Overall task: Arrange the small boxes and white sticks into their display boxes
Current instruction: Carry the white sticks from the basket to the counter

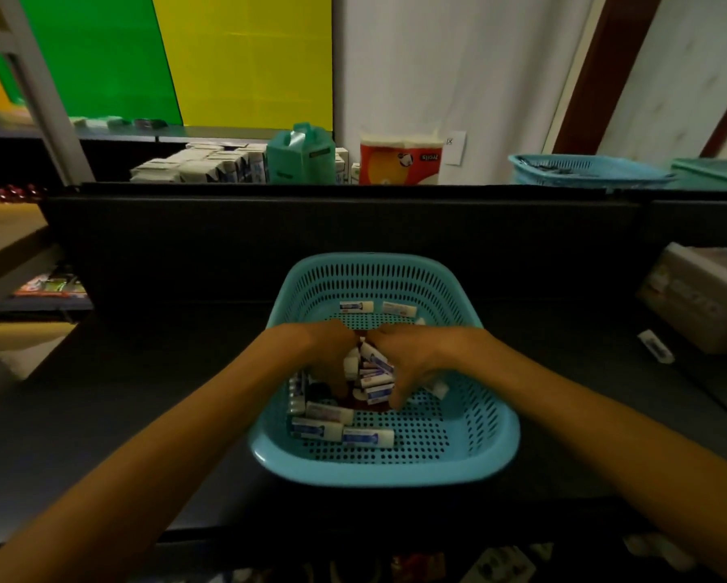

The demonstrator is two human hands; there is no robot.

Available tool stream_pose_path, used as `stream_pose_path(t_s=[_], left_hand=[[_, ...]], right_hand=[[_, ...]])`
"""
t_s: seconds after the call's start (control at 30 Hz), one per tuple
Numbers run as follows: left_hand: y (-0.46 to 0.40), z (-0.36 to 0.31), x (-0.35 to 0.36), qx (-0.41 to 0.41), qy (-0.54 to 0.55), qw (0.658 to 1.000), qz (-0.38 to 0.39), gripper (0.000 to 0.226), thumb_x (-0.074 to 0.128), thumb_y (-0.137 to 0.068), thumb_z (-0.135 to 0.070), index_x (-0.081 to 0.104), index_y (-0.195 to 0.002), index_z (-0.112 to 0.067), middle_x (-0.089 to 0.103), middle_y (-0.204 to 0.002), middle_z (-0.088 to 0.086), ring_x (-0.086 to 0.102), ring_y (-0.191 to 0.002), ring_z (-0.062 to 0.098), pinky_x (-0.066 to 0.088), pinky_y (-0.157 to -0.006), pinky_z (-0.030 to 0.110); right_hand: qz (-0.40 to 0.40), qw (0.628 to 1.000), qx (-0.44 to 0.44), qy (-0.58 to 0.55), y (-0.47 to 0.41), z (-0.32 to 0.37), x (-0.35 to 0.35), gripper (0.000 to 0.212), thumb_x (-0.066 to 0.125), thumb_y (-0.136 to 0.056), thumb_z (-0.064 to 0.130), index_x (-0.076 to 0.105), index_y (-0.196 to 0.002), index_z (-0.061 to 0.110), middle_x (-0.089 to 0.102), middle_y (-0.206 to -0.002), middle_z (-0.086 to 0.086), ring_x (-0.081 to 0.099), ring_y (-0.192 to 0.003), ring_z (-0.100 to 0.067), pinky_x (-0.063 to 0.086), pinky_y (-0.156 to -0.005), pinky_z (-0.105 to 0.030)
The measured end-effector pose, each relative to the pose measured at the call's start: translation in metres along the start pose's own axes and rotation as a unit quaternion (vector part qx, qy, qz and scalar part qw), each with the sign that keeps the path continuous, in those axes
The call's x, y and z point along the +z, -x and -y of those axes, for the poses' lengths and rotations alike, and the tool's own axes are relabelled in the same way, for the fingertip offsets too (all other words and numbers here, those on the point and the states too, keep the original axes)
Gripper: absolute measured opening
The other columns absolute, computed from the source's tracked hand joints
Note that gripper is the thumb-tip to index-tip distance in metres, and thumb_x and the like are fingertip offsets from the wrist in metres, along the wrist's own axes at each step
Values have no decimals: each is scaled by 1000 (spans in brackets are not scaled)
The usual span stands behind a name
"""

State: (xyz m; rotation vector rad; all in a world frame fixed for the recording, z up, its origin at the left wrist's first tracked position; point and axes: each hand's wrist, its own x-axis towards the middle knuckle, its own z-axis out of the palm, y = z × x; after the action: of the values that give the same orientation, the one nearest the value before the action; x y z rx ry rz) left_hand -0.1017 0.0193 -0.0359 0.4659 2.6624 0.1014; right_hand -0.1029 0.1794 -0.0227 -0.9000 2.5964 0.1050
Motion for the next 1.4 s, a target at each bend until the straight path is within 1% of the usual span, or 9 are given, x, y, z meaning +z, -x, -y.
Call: stream_pose_path(t_s=[0.17, 0.3, 0.37, 0.57, 0.73, 0.83, 0.97, 1.2, 1.4], left_hand=[[-1, 2, -1, -5, 5, 1000, 7, 59, 83, -64, -31, 56, -116, -25, 61, -110, -2, 60, -97, 18, 51, -90, 37], [2, 4, -2, -10, 14, 1000, 7, 40, 80, -70, -27, 58, -103, -25, 62, -99, -3, 60, -88, 16, 53, -84, 33], [4, 5, -1, -10, 24, 1000, -8, 40, 79, -70, -27, 59, -104, -22, 63, -100, -3, 61, -89, 16, 54, -83, 32], [6, 5, -2, -9, 20, 999, -36, 55, 81, -67, -32, 55, -114, -26, 61, -108, -5, 60, -96, 16, 52, -88, 36], [9, 2, -5, -11, 23, 998, -59, 41, 80, -69, -29, 57, -102, -26, 63, -100, -4, 60, -89, 14, 50, -79, 29], [10, 4, -6, -11, 36, 996, -76, 38, 77, -73, -26, 55, -104, -23, 63, -102, -2, 59, -90, 15, 49, -77, 28], [13, 7, -6, -8, 56, 992, -110, 38, 74, -74, -25, 54, -107, -24, 60, -100, -5, 58, -90, 14, 48, -77, 28], [15, 6, -5, 11, 76, 987, -141, 37, 75, -73, -26, 47, -95, -32, 57, -92, -11, 57, -85, 9, 48, -75, 26], [20, 6, -6, 21, 95, 982, -160, 37, 76, -72, -27, 47, -94, -35, 58, -89, -12, 56, -80, 5, 46, -70, 24]], right_hand=[[14, 999, 14, 41, -5, 9, -2, 109, 85, -61, 44, 23, -147, 21, 40, -145, -2, 46, -123, -27, 45, -99, -39], [10, 998, 21, 50, -3, 12, -7, 91, 87, -59, 41, 40, -136, 20, 56, -127, -1, 56, -105, -25, 51, -89, -38], [1, 999, 26, 40, -2, 11, -8, 78, 86, -62, 36, 48, -128, 19, 59, -119, -2, 57, -99, -23, 52, -86, -37], [-24, 999, 22, 21, 0, 11, -4, 70, 84, -67, 23, 49, -128, 15, 59, -120, -4, 59, -104, -26, 52, -89, -39], [4, 999, 6, -45, -1, 2, -9, 63, 81, -70, 18, 52, -126, 19, 62, -118, -3, 58, -106, -24, 48, -93, -39], [16, 997, -3, -79, 1, -2, -12, 57, 80, -72, 15, 56, -123, 18, 64, -117, -1, 59, -107, -21, 48, -95, -37], [0, 996, -6, -87, 4, -6, -16, 53, 80, -72, 19, 57, -120, 20, 64, -114, 4, 58, -102, -14, 45, -90, -29], [-30, 993, 5, -111, 7, -2, -18, 48, 79, -73, 15, 58, -116, 22, 63, -111, 3, 58, -100, -16, 48, -91, -33], [-49, 992, 12, -114, 13, 1, -16, 36, 79, -72, 17, 61, -102, 23, 63, -97, 6, 60, -90, -13, 50, -81, -28]])
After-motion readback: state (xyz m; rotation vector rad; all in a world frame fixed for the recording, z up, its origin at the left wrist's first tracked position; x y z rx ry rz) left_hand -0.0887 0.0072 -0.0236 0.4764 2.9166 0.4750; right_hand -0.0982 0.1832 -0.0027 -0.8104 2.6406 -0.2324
